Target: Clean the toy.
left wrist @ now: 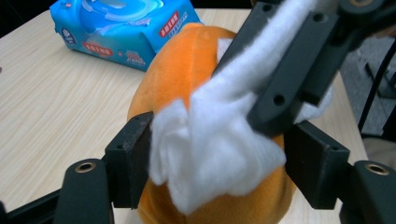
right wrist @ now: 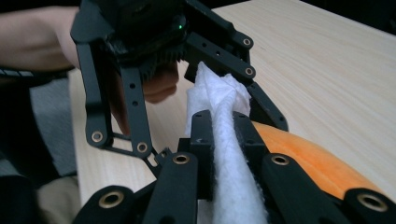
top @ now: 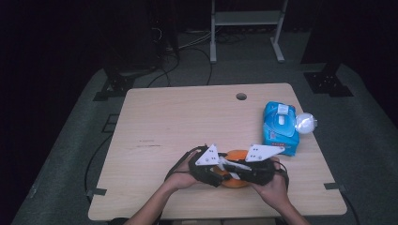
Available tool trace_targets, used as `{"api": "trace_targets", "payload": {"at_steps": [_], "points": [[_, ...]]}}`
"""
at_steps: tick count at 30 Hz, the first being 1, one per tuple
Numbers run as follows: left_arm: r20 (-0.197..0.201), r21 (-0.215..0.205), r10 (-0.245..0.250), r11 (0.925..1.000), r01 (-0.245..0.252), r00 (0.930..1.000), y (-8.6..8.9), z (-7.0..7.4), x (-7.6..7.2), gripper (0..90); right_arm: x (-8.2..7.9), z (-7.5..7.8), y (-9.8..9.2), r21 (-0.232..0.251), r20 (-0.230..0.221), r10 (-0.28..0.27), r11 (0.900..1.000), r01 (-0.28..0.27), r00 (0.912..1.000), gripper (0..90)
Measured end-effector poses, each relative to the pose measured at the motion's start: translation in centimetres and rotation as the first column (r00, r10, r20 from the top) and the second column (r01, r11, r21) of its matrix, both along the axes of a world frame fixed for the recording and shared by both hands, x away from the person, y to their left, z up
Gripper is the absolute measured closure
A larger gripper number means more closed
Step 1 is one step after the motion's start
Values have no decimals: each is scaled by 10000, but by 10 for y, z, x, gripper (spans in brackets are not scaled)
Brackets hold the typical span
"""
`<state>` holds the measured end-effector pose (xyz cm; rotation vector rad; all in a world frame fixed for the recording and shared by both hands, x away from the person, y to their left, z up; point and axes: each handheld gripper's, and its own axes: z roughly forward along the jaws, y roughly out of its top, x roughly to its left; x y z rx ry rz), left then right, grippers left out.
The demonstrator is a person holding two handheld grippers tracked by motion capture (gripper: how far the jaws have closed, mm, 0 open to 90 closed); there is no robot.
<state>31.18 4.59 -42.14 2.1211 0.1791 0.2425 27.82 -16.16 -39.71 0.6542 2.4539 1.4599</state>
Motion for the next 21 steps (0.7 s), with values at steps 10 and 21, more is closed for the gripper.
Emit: {"api": "trace_targets", "payload": {"at_steps": [10, 21], "points": [[-701, 47, 98, 9999, -94, 9975, 13, -1, 12, 223, 17, -3, -43, 424, -444, -1278, 9907, 1297, 9908, 802], [-912, -304, 217, 9992, -245, 9956, 16, -3, 14, 299, 14, -1, -30, 23, -20, -1021, 9948, 1021, 9948, 801]]}}
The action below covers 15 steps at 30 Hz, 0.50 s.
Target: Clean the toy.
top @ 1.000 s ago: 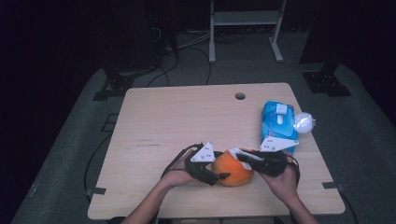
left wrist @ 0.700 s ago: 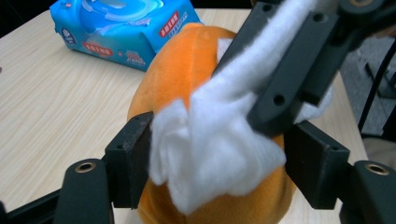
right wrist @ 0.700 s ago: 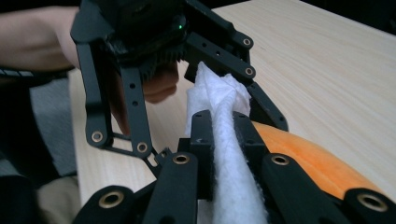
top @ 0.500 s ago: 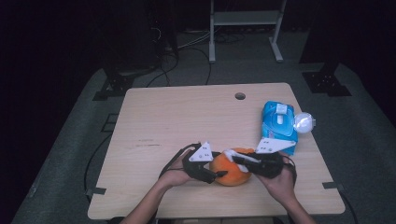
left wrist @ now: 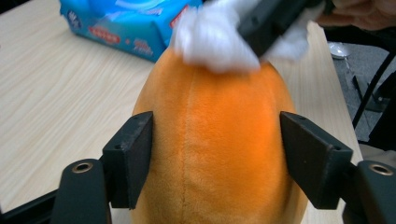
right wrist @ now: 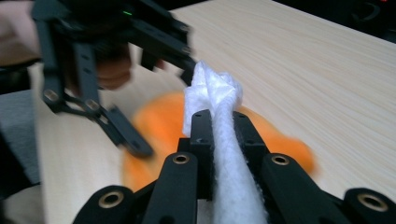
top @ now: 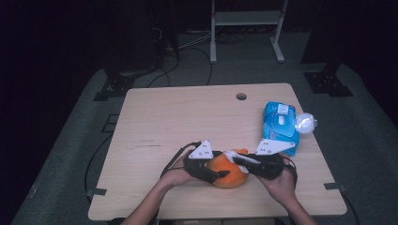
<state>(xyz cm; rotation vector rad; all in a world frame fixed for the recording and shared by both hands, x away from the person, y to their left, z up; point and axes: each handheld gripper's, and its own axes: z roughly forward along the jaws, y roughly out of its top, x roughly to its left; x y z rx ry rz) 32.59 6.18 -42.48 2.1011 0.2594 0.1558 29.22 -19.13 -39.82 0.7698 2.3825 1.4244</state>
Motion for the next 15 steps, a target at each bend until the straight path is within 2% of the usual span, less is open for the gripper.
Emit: {"api": "trace_targets", "payload": {"at_steps": [5, 6, 7, 8, 9, 10, 11, 13, 15], "points": [[-242, -95, 15, 10000, -17, 9997, 5, -1, 4, 294, 4, -4, -15, 148, -232, -476, 9987, 479, 9986, 801], [-218, -157, 19, 9999, -22, 9998, 3, 1, 3, 263, 4, -5, -15, 203, -267, -465, 9987, 471, 9986, 801], [-182, -232, 42, 9997, -47, 9998, 1, 2, 3, 178, 3, -5, -10, 102, -187, -447, 9989, 449, 9988, 801], [-145, -444, 33, 9990, -39, 9999, -1, 4, 1, 178, 3, -5, -10, 102, -187, -447, 9989, 449, 9988, 801], [-140, -457, 31, 9989, -37, 9999, -2, 4, 1, 176, 2, -4, -7, 159, -143, -353, 9992, 355, 9993, 801], [35, -290, 44, 9996, -43, 10000, -4, 4, -1, 214, 0, -2, -2, 306, -67, -92, 9995, 94, 9999, 800], [193, -182, 13, 9998, -9, 9998, -4, 3, -1, 214, 0, -2, -2, 306, -67, -92, 9995, 94, 9999, 800], [83, -123, 32, 9999, -31, 10000, 0, 1, 1, 278, -5, -2, 5, 318, -63, 522, 9981, -520, 9986, 798], [-11, -123, 35, 9999, -35, 10000, 6, 0, 3, 300, -6, -2, 7, 120, -29, 569, 9983, -568, 9984, 799]]}}
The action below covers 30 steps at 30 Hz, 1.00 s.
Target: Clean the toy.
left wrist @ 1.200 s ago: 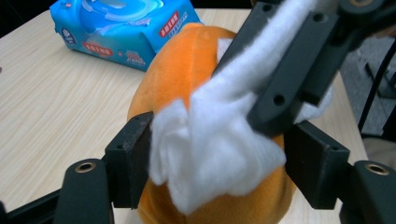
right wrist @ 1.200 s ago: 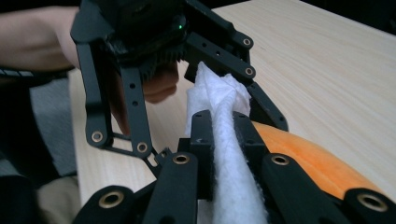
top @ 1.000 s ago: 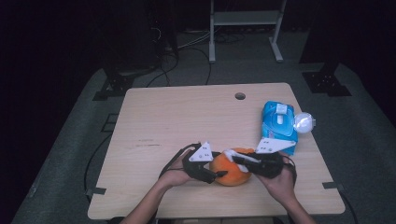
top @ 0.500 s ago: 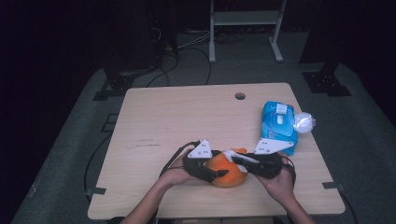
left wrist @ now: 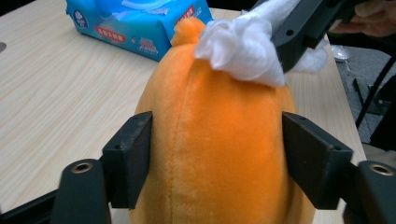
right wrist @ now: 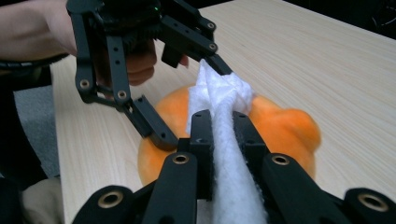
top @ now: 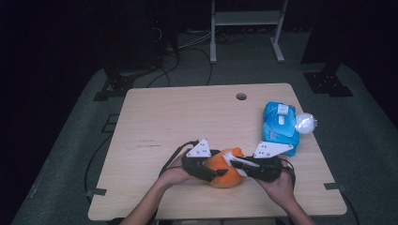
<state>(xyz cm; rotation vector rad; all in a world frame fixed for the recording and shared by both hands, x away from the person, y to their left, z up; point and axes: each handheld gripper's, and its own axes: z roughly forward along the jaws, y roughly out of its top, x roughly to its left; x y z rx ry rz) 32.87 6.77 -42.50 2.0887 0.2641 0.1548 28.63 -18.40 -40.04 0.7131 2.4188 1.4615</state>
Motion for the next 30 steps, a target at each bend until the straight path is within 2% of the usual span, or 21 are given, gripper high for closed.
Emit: {"api": "trace_targets", "payload": {"at_steps": [2, 4, 5, 7, 9, 10, 11, 13, 17, 20, 21, 22, 24, 26, 28, 30], "points": [[-33, -7, 51, 10000, -51, 10000, 2, 0, 0, 307, 1, 0, -1, -30, 32, -53, 10000, 53, 10000, 799], [-108, -8, 45, 10000, -45, 9999, 5, -1, 2, 319, 4, 0, -7, -94, 37, -351, 9993, 351, 9994, 799], [-188, -64, 40, 10000, -42, 9998, 6, -1, 2, 318, 7, -4, -13, 143, -257, -460, 9988, 464, 9986, 799], [-163, -44, 15, 10000, -16, 9999, 4, -2, 2, 318, 7, -5, -13, 208, -304, -480, 9986, 486, 9984, 799], [-171, -95, -69, 9999, 68, 9998, 2, -3, 1, 317, 4, -4, -8, 231, -196, -233, 9995, 238, 9995, 798], [-144, -72, -141, 9999, 140, 9998, 1, -3, 0, 317, 2, -3, -4, 417, -216, 196, 9990, -187, 9996, 798], [-101, -32, -173, 9998, 173, 9998, 0, -3, -1, 319, 0, -1, 2, 182, -54, 333, 9993, -332, 9994, 799], [-102, -5, -153, 9999, 153, 9998, 1, -2, -1, 320, 1, -1, 3, 143, -46, 297, 9995, -297, 9995, 799], [-184, -31, -109, 9999, 108, 9998, 3, -2, -1, 324, 10, -3, -13, 289, -210, -376, 9989, 382, 9991, 799], [-208, -107, -66, 9999, 64, 9998, 3, -3, 0, 323, 20, -12, -30, 470, -863, -913, 9943, 956, 9921, 798], [-234, -137, -50, 9999, 47, 9997, 3, -3, 0, 321, 21, -14, -33, 479, -942, -982, 9935, 1030, 9907, 797], [-232, -136, -45, 9999, 41, 9997, 3, -3, 0, 315, 21, -16, -35, 226, -922, -1191, 9923, 1217, 9886, 798], [-259, -137, 25, 9999, -28, 9997, 1, -3, -1, 311, 21, -16, -35, 279, -945, -1209, 9919, 1240, 9882, 798], [-126, -27, 1, 10000, -1, 9999, -2, -1, -3, 302, 20, -13, -33, 301, -766, -1185, 9922, 1211, 9900, 798], [-45, -31, -9, 10000, 9, 10000, -6, 0, -5, 293, 16, -5, -27, 838, -594, -819, 9927, 868, 9949, 798], [18, -32, -108, 9999, 108, 9999, -12, 0, -9, 291, 15, -3, -25, 883, -544, -699, 9933, 746, 9961, 797]]}}
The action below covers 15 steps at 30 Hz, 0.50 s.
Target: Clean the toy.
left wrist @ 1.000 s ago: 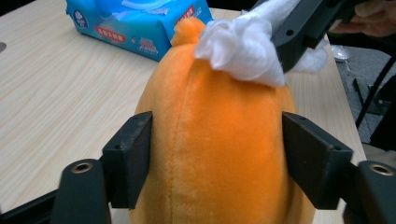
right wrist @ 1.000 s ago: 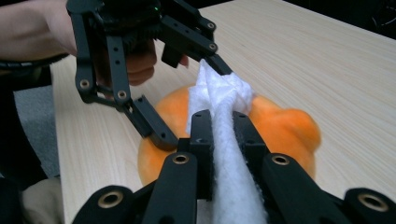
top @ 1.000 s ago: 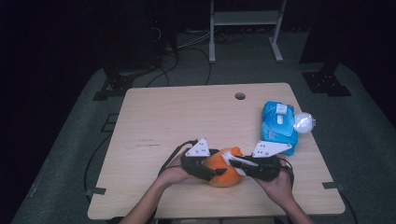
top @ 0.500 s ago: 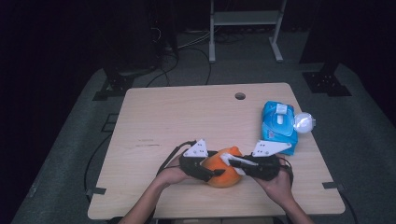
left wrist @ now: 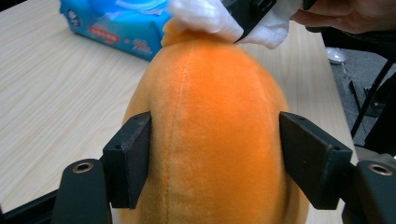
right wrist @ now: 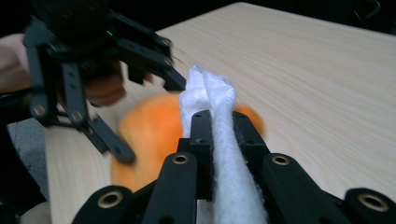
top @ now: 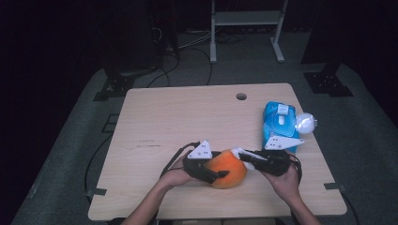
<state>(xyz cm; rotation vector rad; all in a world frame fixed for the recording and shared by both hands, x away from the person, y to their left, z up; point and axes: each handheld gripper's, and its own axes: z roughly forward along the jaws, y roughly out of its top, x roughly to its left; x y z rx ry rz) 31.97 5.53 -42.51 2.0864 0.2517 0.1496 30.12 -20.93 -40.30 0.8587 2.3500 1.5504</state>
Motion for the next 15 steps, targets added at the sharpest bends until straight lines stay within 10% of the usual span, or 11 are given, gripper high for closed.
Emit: {"api": "trace_targets", "payload": {"at_steps": [10, 15], "points": [[157, -50, -24, 10000, 25, 9999, -11, 0, -7, 288, 4, -1, -7, -177, -165, -533, 9984, 530, 9984, 799], [403, 78, -258, 9996, 255, 9989, -18, -1, -12, 278, -3, 4, 11, -263, 63, 166, 9995, -165, 9998, 798]]}}
